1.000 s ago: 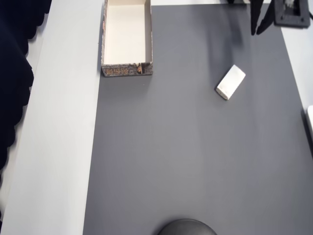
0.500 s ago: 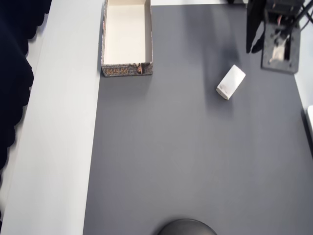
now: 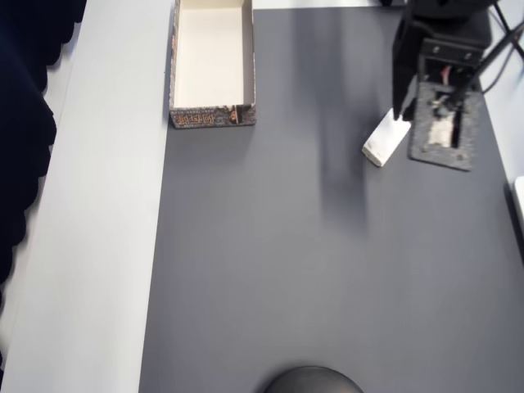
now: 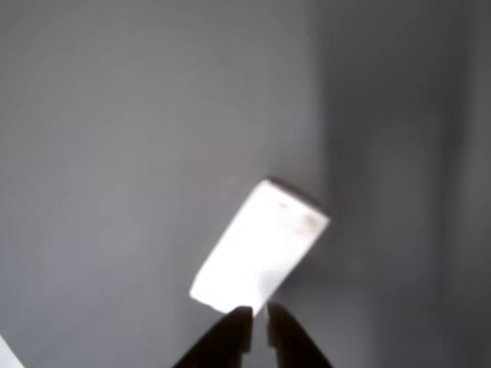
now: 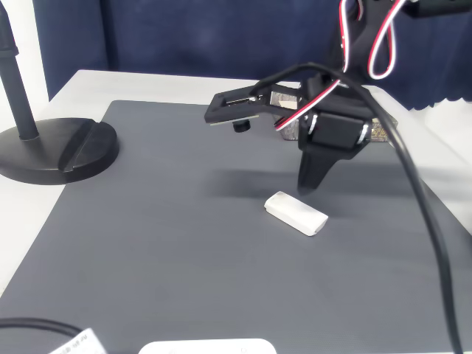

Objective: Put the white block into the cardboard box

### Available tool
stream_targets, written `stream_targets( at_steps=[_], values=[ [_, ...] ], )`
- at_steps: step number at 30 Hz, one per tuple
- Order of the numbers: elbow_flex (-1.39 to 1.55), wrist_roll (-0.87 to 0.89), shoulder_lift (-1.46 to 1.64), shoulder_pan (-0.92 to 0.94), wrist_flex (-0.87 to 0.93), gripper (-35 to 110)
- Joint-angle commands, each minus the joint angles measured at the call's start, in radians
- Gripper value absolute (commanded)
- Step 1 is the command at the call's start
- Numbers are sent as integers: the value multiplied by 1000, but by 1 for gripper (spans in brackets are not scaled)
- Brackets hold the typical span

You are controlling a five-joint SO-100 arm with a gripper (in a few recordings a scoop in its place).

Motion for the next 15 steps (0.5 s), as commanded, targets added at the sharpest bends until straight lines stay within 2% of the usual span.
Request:
stream_targets(
  at_steps=[1,8,15],
  values=[
    [-60,9,5,34,8,-2],
    [-61,-6,-2,31,20,-1],
    [-60,-328,0,29,78,-2]
  ],
)
